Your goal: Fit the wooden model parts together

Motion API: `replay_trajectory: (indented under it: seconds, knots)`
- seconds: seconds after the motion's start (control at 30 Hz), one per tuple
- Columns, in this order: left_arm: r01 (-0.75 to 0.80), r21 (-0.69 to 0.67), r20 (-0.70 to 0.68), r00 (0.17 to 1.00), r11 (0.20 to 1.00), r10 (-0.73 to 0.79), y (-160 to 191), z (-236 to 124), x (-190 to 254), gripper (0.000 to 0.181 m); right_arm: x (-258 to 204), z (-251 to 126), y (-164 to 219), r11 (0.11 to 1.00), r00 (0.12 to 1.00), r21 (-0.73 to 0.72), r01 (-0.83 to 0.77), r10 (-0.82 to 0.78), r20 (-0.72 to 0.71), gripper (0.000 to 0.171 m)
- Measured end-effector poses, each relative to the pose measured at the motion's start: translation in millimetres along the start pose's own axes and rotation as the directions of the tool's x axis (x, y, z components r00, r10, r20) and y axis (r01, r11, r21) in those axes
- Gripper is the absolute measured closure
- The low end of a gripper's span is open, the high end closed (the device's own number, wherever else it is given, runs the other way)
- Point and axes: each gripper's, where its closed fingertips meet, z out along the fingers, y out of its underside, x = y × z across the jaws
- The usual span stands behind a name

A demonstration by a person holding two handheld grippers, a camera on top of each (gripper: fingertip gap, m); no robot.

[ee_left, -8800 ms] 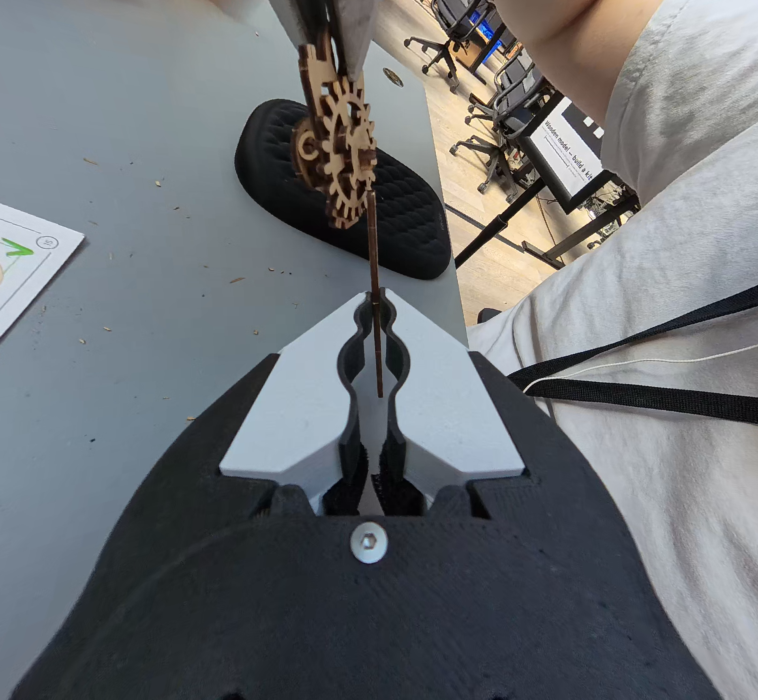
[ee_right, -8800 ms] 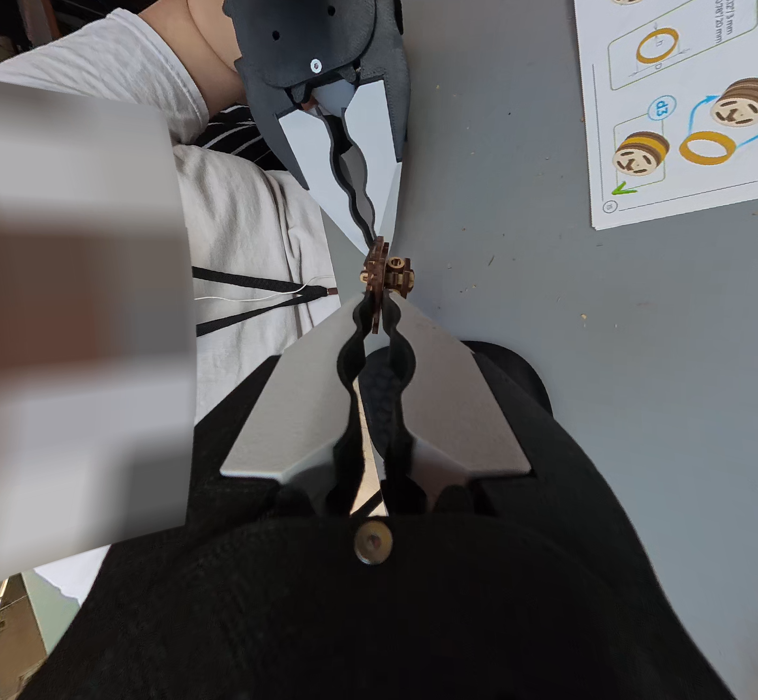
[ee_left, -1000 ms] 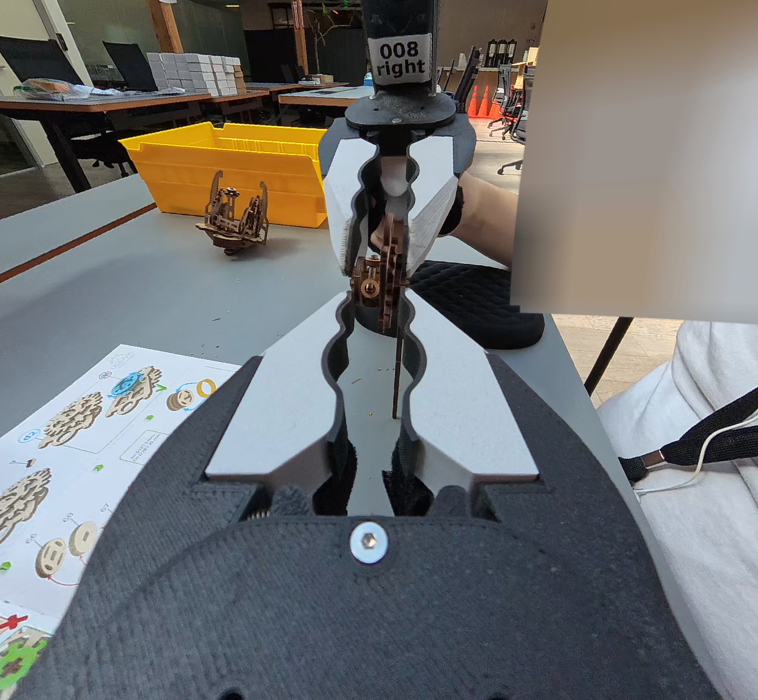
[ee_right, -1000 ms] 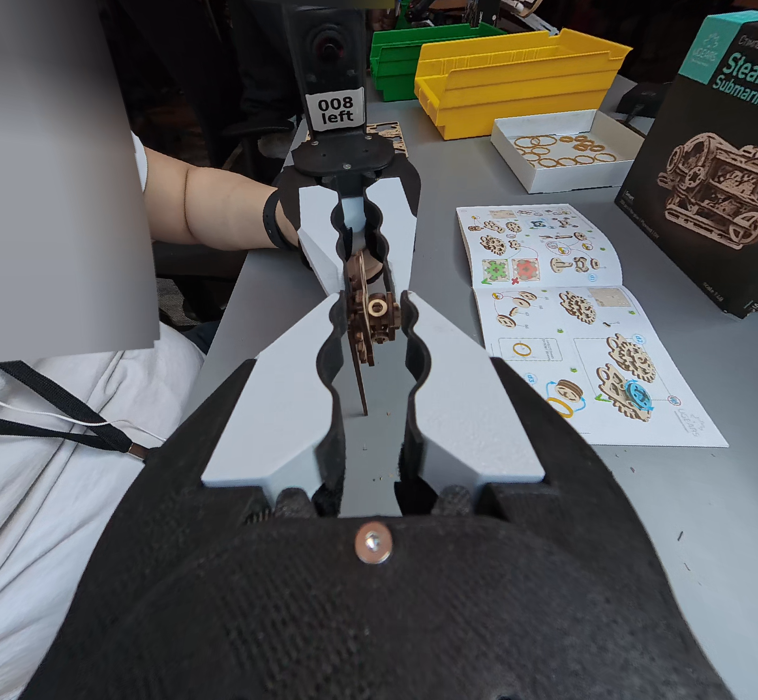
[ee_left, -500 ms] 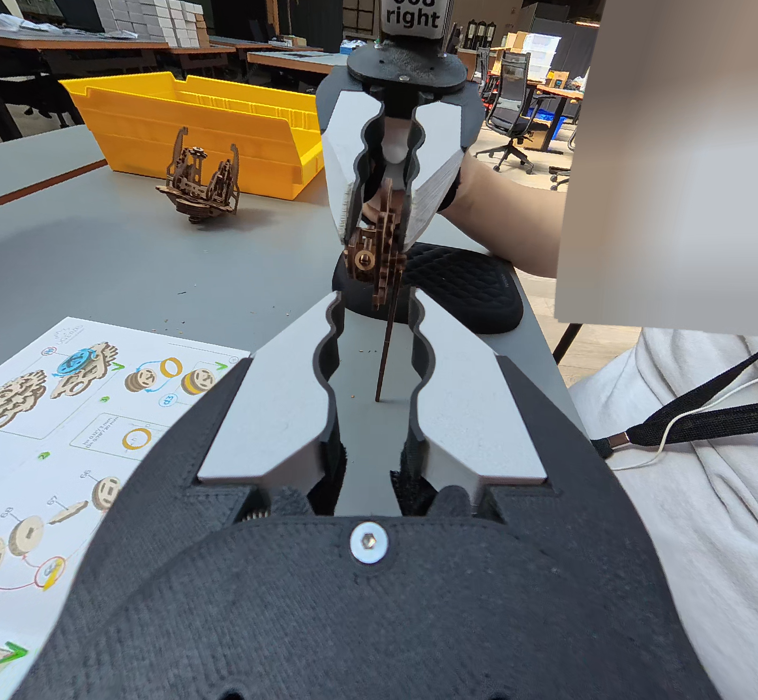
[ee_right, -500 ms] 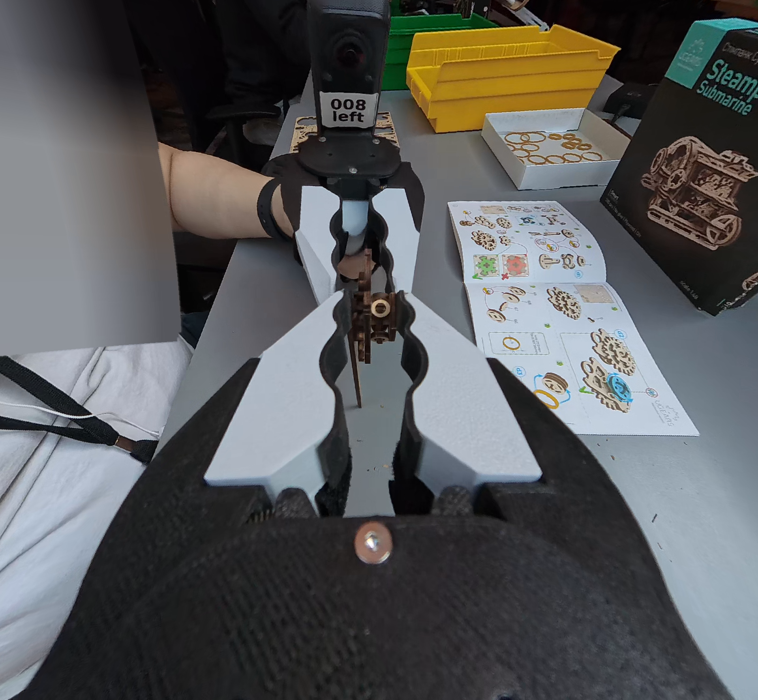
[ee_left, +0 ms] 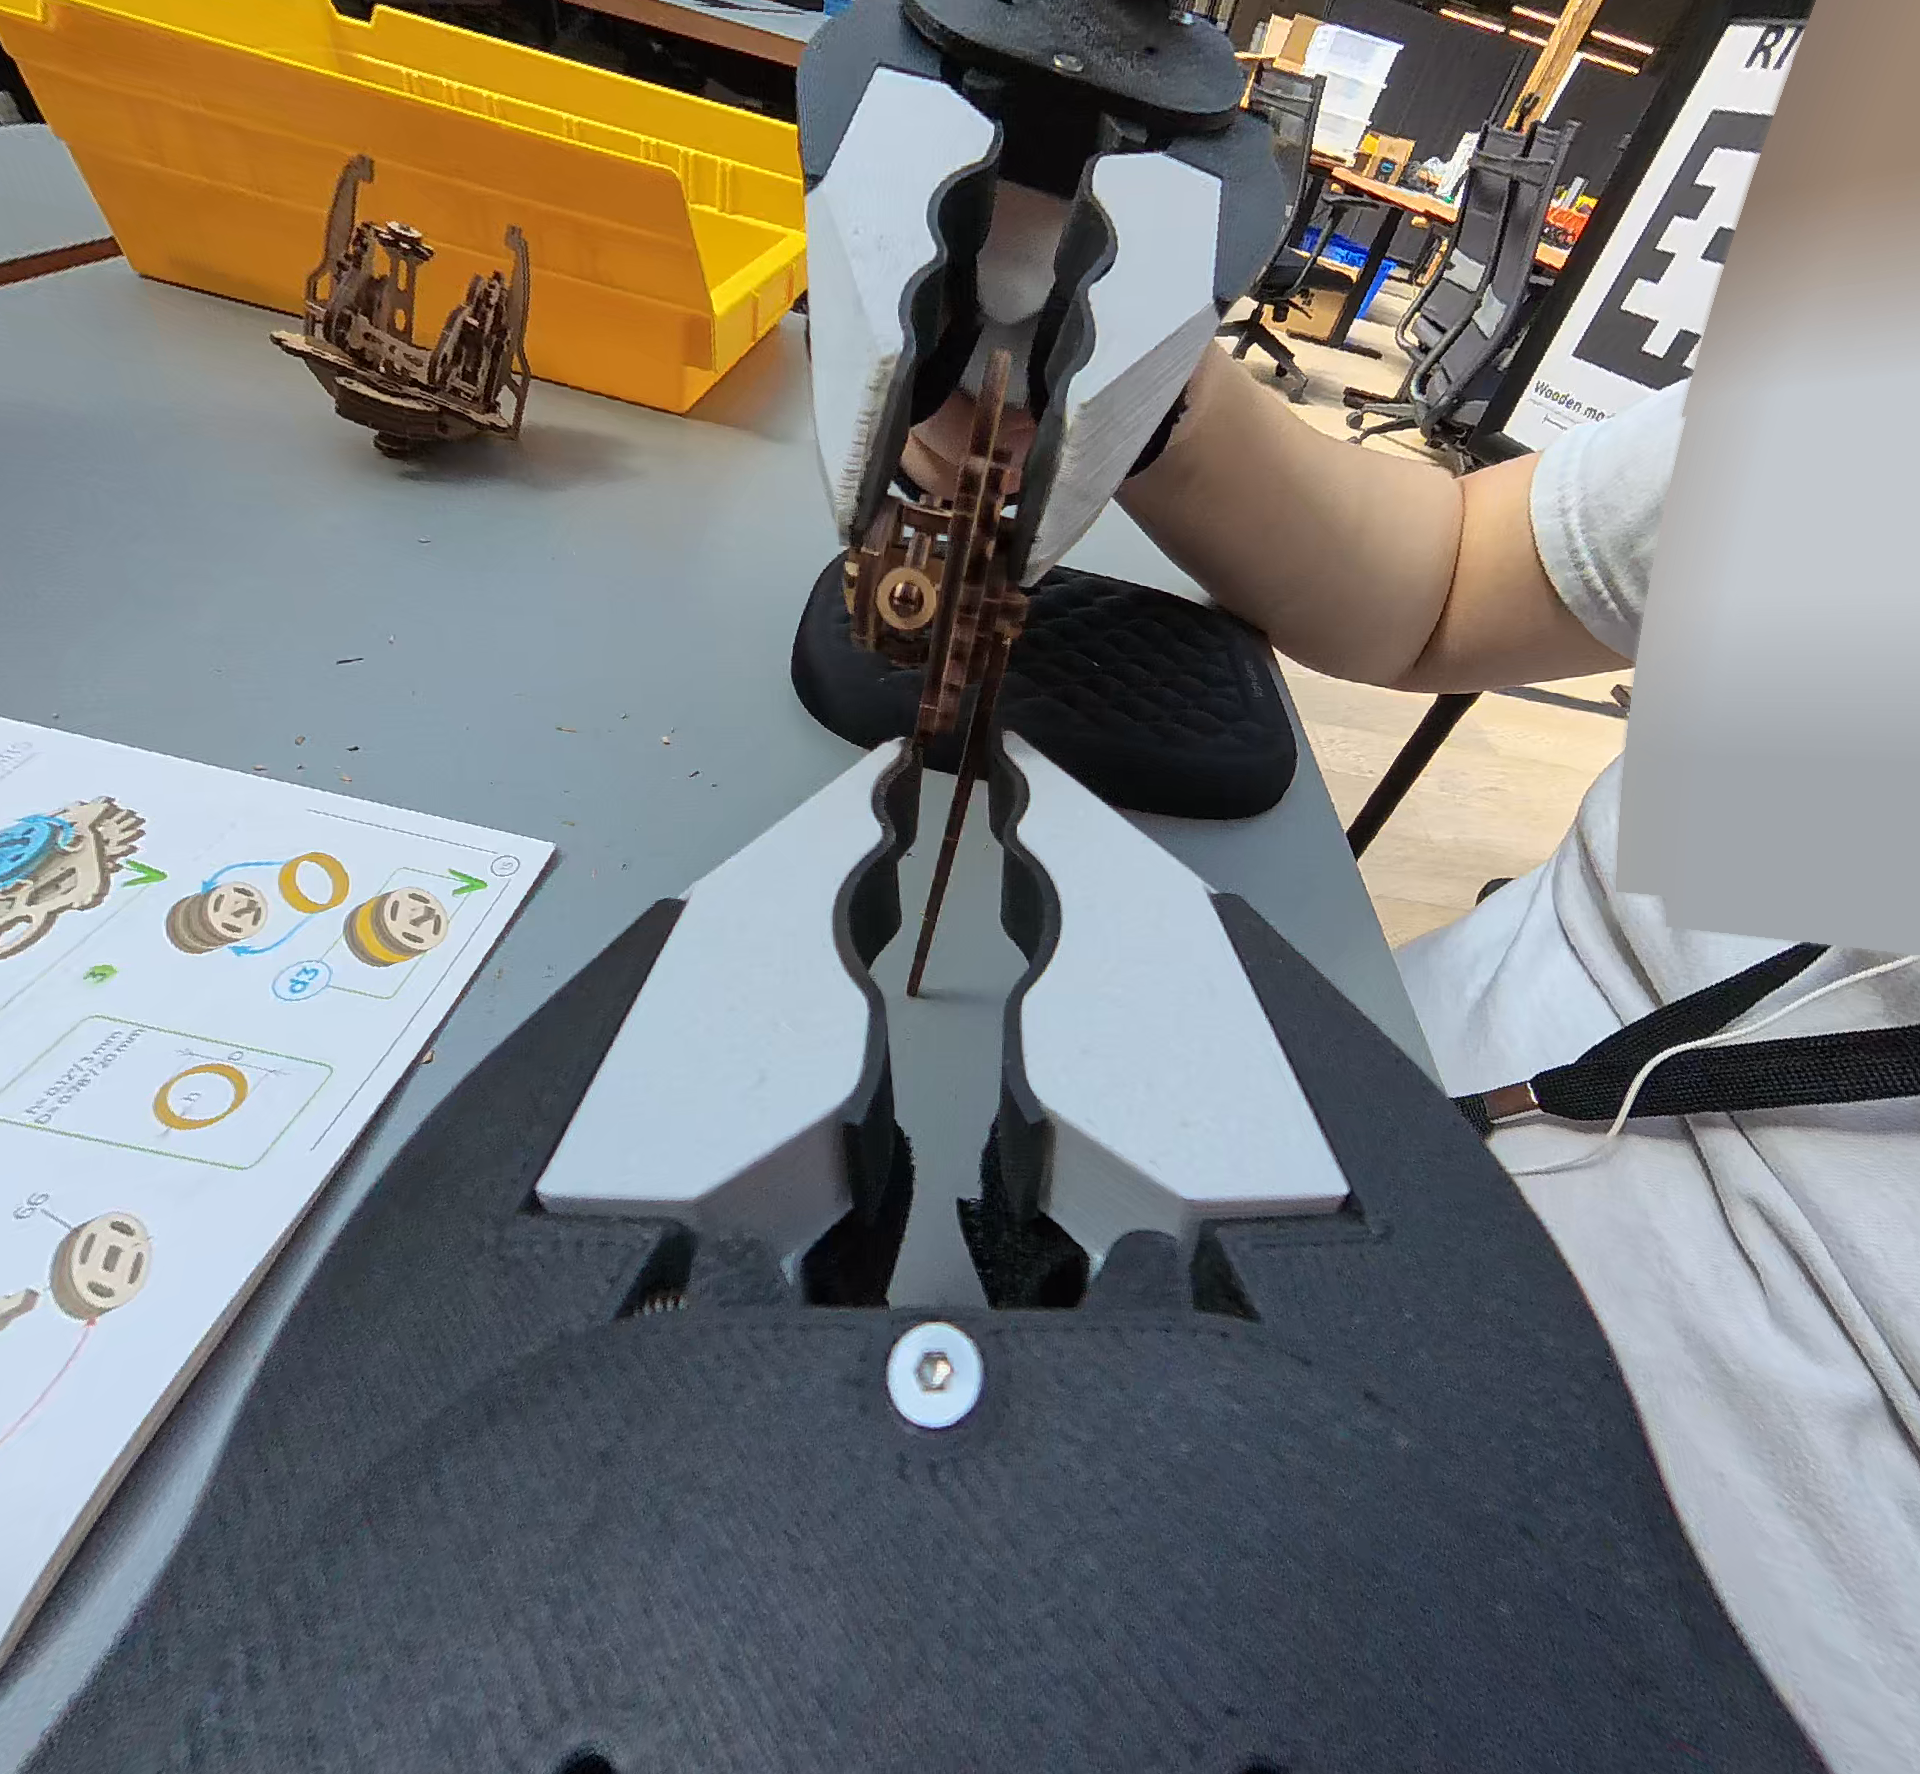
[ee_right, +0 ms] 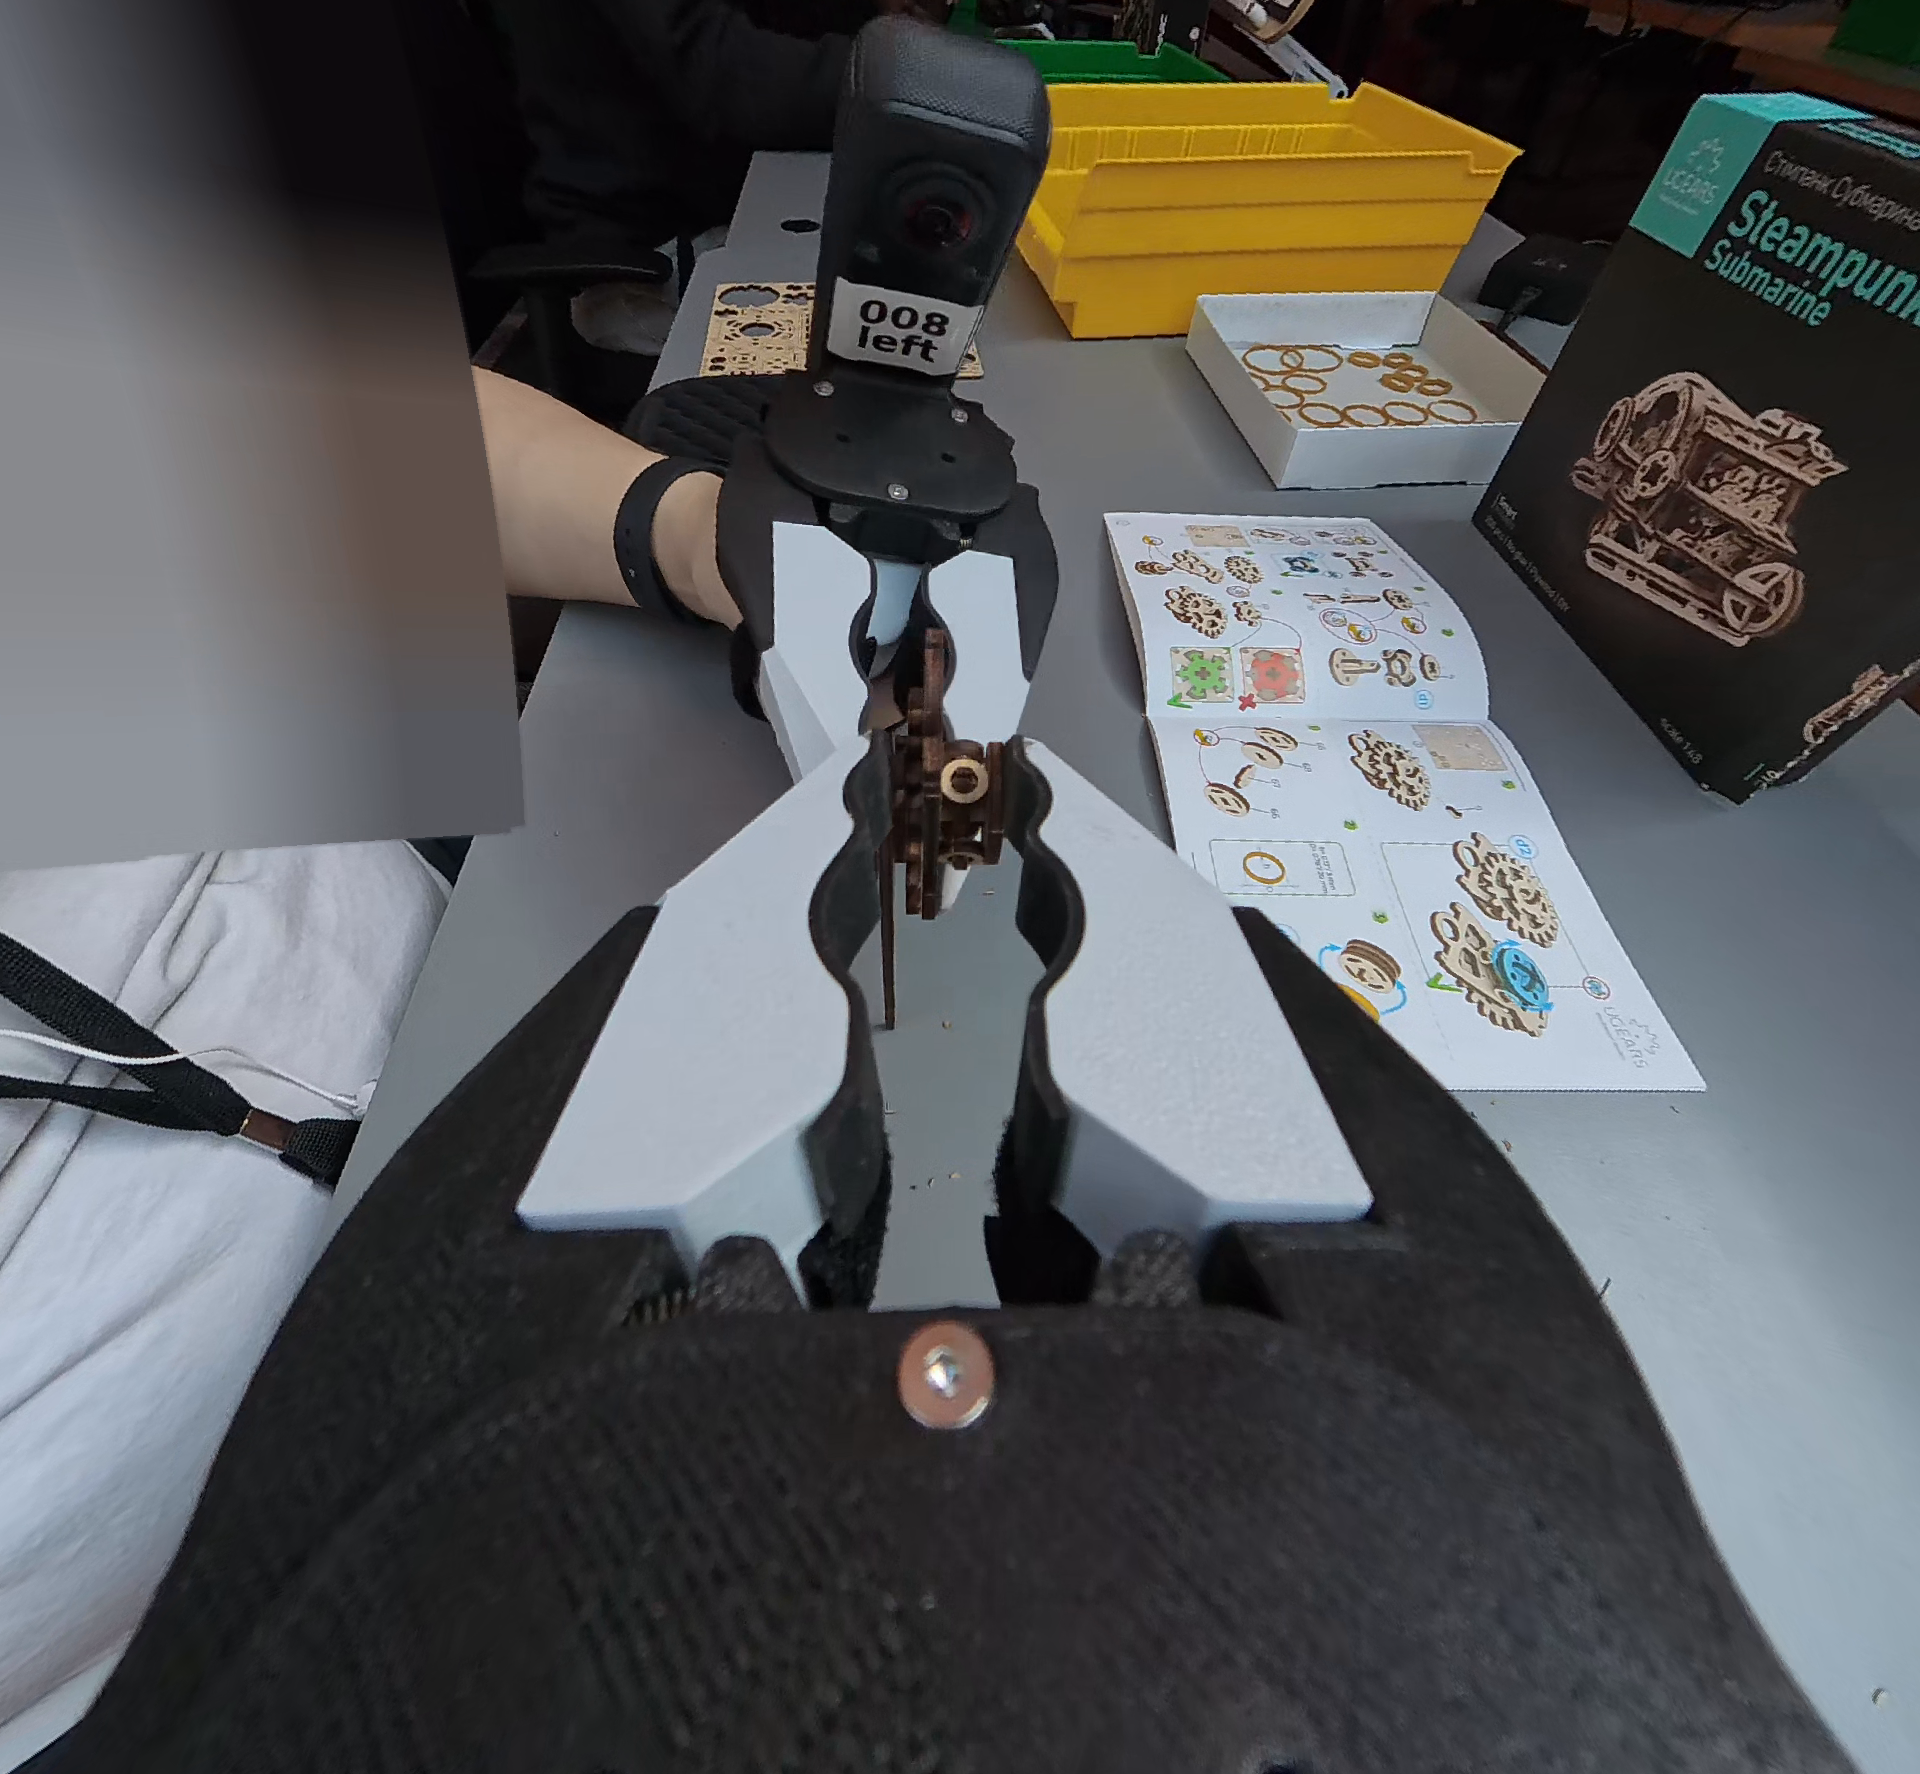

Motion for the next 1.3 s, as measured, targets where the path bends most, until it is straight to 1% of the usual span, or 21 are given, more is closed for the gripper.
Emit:
replay_trajectory:
  seconds: [0.07,0.13,0.27,0.33,0.43,0.53,0.63,0.67,0.7,0.73,0.87,1.03,1.1,1.17,1.23,1.3]
  knots:
    - [-0.020,-0.043,-0.007,1.000,0.999,0.019,7.1,2.8,1.7,0.179,-0.7,-0.1,-0.1,1.000,1.000,-0.002,0.007,-0.007,-0.003,0.151]
    - [-0.029,-0.063,-0.001,1.000,0.998,0.029,9.9,4.9,1.4,0.179,-0.1,-0.9,0.3,1.000,1.000,-0.007,0.014,-0.014,-0.011,0.151]
    - [-0.103,-0.077,0.035,0.994,0.992,0.106,10.3,6.3,1.3,0.181,3.2,-2.1,1.1,1.000,0.999,-0.018,0.016,-0.016,-0.035,0.151]
    - [-0.124,-0.064,0.046,0.991,0.990,0.127,5.1,6.3,2.8,0.181,1.8,-2.4,-2.4,0.999,0.999,-0.022,0.023,-0.024,-0.033,0.151]
    - [-0.150,-0.020,0.064,0.987,0.989,0.151,-10.0,2.8,2.8,0.181,3.0,-7.2,-17.5,0.999,0.998,-0.009,0.040,-0.040,-0.042,0.151]
    - [-0.169,-0.020,0.087,0.982,0.985,0.170,-14.2,-0.7,-1.6,0.181,5.6,-7.9,-23.8,0.997,0.996,-0.027,0.069,-0.071,-0.052,0.151]
    - [-0.137,-0.087,0.088,0.986,0.987,0.144,4.4,3.0,-8.5,0.181,9.3,-1.0,-7.5,0.995,0.996,-0.074,0.062,-0.066,-0.056,0.151]
    - [-0.126,-0.085,0.085,0.987,0.988,0.133,8.2,4.0,-9.2,0.181,9.6,1.8,1.5,0.995,0.998,-0.085,0.047,-0.051,-0.048,0.149]
    - [-0.117,-0.066,0.076,0.990,0.991,0.122,8.1,4.1,-8.3,0.181,8.8,1.8,-1.6,0.999,0.999,-0.029,0.016,-0.017,-0.035,0.151]
    - [-0.108,-0.063,0.070,0.991,0.992,0.112,8.2,3.9,-7.7,0.181,8.5,0.6,-0.1,1.000,1.000,-0.020,-0.009,0.009,-0.024,0.151]
    - [-0.128,-0.073,0.082,0.988,0.989,0.134,8.3,5.5,-7.3,0.181,8.1,-2.1,0.8,0.998,0.998,-0.050,0.030,-0.032,-0.045,0.151]
    - [-0.086,-0.059,0.063,0.994,0.995,0.090,8.0,4.5,-6.5,0.180,7.8,-0.8,0.4,0.999,0.999,-0.033,0.013,-0.014,-0.034,0.151]
    - [-0.100,-0.069,0.072,0.992,0.993,0.105,7.8,4.5,-7.1,0.181,8.2,-1.0,0.3,0.999,0.999,-0.046,0.019,-0.021,-0.040,0.151]
    - [-0.135,-0.053,0.083,0.987,0.989,0.139,0.5,3.6,-4.7,0.181,8.5,-2.1,-4.9,0.998,0.998,-0.048,0.037,-0.039,-0.046,0.151]
    - [-0.159,-0.006,0.097,0.983,0.987,0.159,-14.3,0.7,-1.8,0.181,6.7,-6.6,-20.0,0.999,0.998,-0.025,0.045,-0.046,-0.038,0.151]
    - [-0.195,0.000,0.128,0.973,0.981,0.193,-20.9,-1.3,-4.2,0.181,8.3,-11.0,-27.8,0.996,0.995,-0.034,0.077,-0.079,-0.054,0.151]
